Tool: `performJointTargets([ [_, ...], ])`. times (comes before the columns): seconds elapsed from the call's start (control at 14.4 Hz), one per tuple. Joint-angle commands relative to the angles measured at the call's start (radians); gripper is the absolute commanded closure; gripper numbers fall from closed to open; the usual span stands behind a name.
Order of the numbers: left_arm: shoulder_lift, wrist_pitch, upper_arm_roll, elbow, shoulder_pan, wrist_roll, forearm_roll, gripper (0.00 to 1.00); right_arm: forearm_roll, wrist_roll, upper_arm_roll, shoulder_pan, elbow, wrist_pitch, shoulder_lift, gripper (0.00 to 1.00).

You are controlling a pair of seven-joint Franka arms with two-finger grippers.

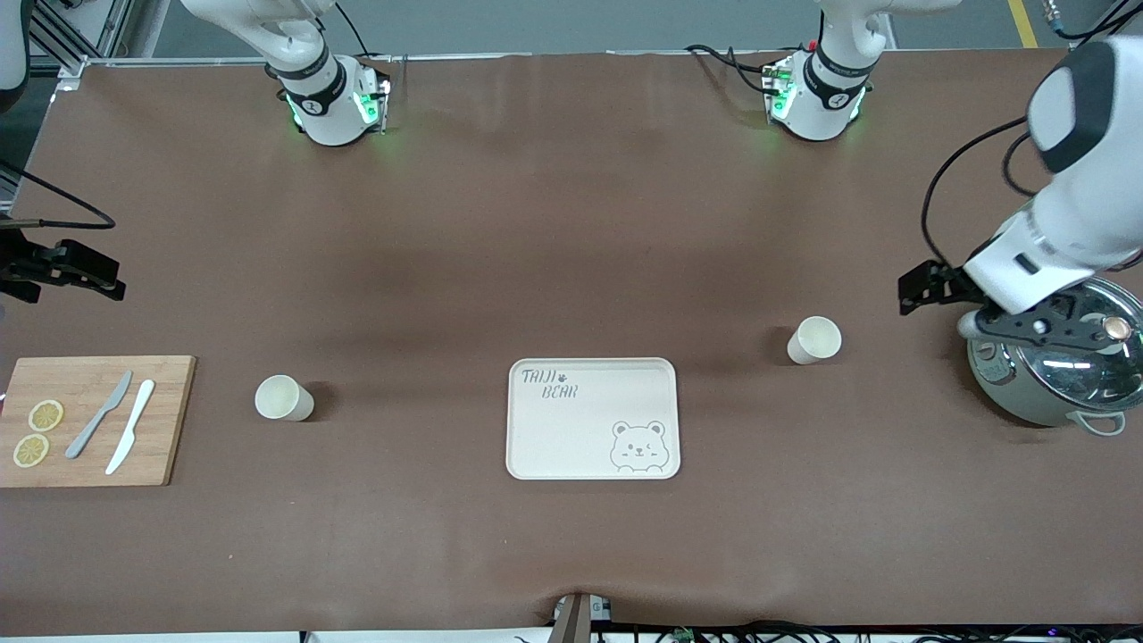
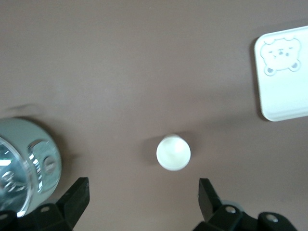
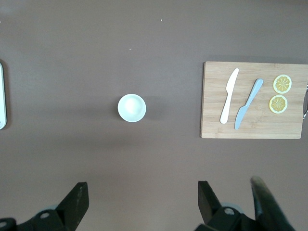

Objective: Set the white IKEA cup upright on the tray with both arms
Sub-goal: 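Reach the left gripper toward the white paper cup beside the pot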

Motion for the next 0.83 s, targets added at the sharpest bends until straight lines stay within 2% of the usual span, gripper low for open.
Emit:
performJointTargets([
  [0.0,-0.083,0.159,-0.013,-0.209,0.001,-0.014,-0.014,0.0,0.016,0.01,0.01,-0.012,-0.015,0.01,-0.015,0.0],
  [0.21,-0.109,0.306,-0.017,-0.363,0.001,-0.014,-0.014,0.0,0.017,0.01,0.008,-0.012,-0.015,0.01,-0.015,0.0],
  [0.76,-0.08,0.51,-0.016,-0.514,0.005,-0.005,-0.014,0.0,0.016,0.009,0.01,-0.012,-0.015,0.01,-0.015,0.0],
])
